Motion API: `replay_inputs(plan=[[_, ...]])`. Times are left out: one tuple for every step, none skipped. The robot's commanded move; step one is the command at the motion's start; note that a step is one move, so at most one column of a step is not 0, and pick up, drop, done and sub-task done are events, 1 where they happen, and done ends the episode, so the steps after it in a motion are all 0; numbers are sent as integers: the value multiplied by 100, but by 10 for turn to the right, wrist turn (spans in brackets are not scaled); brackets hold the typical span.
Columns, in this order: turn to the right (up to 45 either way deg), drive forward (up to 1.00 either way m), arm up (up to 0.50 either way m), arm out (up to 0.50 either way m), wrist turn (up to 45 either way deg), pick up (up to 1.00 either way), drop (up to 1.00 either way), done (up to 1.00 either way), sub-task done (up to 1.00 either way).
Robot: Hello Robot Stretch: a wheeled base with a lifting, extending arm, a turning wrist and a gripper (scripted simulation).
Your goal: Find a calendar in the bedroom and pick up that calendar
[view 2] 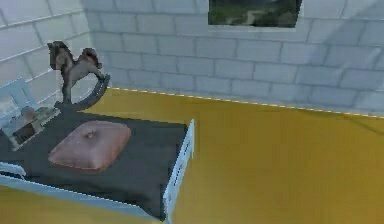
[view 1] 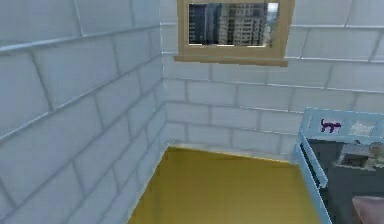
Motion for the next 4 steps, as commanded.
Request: replay_inputs(plan=[[120,0,0,0,0,0,0,0,0],[30,0,0,0,0,0,0,0,0],[0,85,0,0,0,0,0,0,0],[-330,0,0,0,0,0,0,0,0]])
